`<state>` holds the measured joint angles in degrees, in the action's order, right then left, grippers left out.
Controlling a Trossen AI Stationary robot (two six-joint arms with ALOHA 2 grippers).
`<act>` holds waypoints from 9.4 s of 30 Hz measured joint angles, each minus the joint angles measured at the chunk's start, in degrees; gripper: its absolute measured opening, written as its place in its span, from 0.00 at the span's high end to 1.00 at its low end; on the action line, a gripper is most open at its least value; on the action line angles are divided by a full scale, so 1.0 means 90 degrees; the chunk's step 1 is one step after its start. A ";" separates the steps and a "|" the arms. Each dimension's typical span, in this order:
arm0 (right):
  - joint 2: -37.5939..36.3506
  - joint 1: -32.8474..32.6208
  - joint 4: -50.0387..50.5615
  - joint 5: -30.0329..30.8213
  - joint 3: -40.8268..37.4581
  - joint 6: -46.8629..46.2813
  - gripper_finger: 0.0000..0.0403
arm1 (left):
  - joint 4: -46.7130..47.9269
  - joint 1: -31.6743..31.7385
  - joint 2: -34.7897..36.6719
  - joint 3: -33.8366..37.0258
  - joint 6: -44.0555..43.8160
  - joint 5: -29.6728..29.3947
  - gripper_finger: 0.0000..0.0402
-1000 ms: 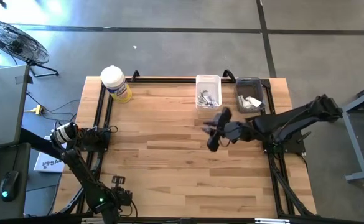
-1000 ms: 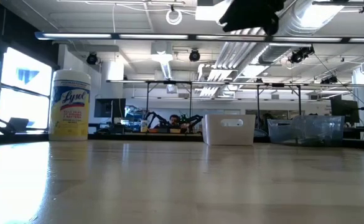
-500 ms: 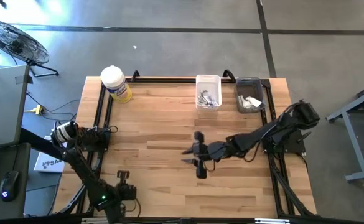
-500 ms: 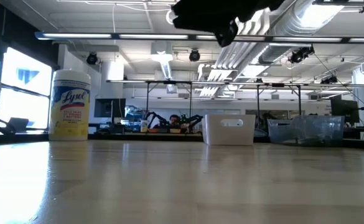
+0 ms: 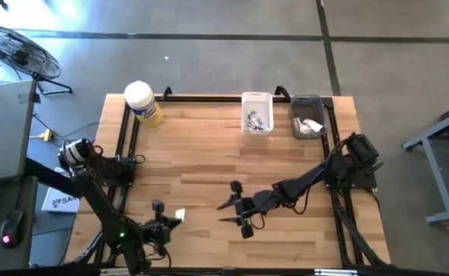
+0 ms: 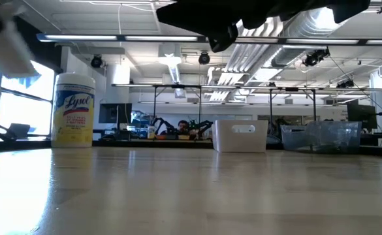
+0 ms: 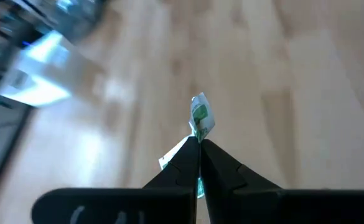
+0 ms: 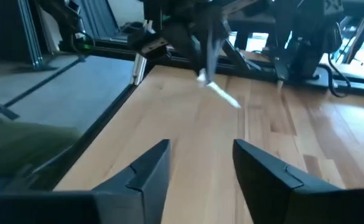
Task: Pick & Place First Aid Supplies
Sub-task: Put the green bandage into the black bin, then return to Home Position
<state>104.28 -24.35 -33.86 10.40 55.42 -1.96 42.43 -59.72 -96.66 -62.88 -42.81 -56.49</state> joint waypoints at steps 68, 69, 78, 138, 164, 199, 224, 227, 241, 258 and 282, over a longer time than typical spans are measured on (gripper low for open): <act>0.0443 -0.0045 0.0496 0.0347 0.0379 0.0127 1.00 | -0.4111 0.1820 0.0104 -0.0335 0.4223 0.1371 0.89; 0.0443 -0.0045 0.0498 0.0349 0.0379 0.0064 1.00 | -0.3966 0.1778 0.0104 -0.0408 0.4211 0.1299 0.86; 0.0256 -0.0042 0.0619 0.0398 0.0374 -0.0234 1.00 | -0.3181 0.1353 0.0106 -0.0662 0.3888 0.0728 0.59; -0.4075 0.5598 1.0121 0.2441 -0.0425 -0.3274 0.79 | -0.3037 0.0884 0.0150 -0.0897 0.3939 0.0474 0.57; -0.4930 0.0304 0.1245 0.0101 -0.3910 -0.2276 1.00 | -0.3696 0.1110 0.0145 -0.0804 0.3996 0.1519 0.57; -0.9072 0.2353 0.1466 -0.2273 -0.5425 -0.1392 1.00 | -0.6832 0.3261 0.3965 0.3683 0.4063 0.3193 0.57; -0.9222 0.2413 0.1775 -0.1669 -0.5416 -0.1418 1.00 | -0.5991 0.4969 0.7719 0.5177 0.4355 0.5473 0.57; -0.9222 0.2411 0.1787 -0.1674 -0.5416 -0.1411 1.00 | -0.5817 0.5064 0.8370 0.5356 0.4456 0.5591 0.57; -0.9217 0.2411 0.1787 -0.1886 -0.5416 -0.1230 1.00 | -0.5414 0.5581 1.0696 0.6314 0.4417 0.6366 0.57; -0.9077 0.2411 0.1782 -0.1974 -0.5416 -0.1096 1.00 | -0.5886 0.6805 1.0700 0.6889 0.4266 0.7205 0.57; -0.9872 0.2415 0.2268 -0.2533 -0.5416 -0.1145 1.00 | -0.4456 0.6802 1.0700 0.6640 0.4624 0.4801 0.57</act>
<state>15.43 -2.61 -13.45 -12.40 6.68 -12.26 2.33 1.50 -0.36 -3.13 -1.20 -13.28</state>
